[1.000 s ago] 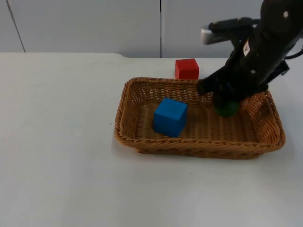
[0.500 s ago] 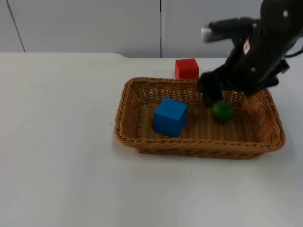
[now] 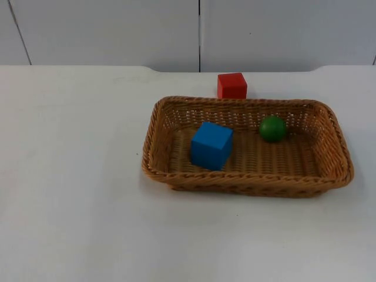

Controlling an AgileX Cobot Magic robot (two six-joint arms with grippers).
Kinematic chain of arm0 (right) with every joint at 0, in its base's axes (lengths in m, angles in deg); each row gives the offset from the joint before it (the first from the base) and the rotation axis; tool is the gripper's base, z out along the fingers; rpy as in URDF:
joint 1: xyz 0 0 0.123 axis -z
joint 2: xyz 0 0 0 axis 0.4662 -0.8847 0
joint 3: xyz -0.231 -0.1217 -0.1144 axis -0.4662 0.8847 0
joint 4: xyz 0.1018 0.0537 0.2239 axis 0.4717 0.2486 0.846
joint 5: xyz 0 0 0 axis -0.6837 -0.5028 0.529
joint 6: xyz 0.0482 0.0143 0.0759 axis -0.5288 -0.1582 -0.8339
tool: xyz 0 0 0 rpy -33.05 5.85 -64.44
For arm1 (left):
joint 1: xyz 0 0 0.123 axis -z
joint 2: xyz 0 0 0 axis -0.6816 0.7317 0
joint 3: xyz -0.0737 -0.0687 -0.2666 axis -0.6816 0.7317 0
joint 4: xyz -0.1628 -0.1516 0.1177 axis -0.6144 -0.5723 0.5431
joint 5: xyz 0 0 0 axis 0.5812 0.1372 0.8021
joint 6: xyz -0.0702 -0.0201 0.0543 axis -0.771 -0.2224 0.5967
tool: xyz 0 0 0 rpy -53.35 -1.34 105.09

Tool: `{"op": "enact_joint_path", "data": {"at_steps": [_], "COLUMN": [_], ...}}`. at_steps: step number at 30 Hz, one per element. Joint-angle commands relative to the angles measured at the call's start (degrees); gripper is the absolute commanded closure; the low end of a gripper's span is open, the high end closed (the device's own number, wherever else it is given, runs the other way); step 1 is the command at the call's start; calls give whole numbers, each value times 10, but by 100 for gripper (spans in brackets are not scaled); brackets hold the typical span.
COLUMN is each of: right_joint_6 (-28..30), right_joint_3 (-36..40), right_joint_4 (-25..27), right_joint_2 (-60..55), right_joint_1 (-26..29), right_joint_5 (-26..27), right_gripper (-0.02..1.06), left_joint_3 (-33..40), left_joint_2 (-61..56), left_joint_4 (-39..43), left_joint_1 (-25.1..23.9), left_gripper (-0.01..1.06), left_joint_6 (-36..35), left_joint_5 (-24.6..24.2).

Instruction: Place all geometric objects except the red cube into the basket.

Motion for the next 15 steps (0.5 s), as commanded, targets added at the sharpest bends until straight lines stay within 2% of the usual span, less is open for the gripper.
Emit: {"op": "enact_joint_path", "data": {"at_steps": [1,7,15], "right_joint_6": [8,8,23], "right_joint_3": [37,92,175], "right_joint_4": [-3,-3,-3], "right_joint_2": [61,173,326], "right_joint_1": [-2,-2,-2], "right_joint_5": [16,9,-42], "right_gripper": [22,22,22], "left_joint_3": [3,3,3], "left_joint_2": [-4,-4,-65], "left_joint_4": [-7,-10,-47], "left_joint_1": [-2,-2,-2], "left_gripper": [0,0,0], "left_joint_6": [0,4,31], "left_joint_5": [6,5,-7]}}
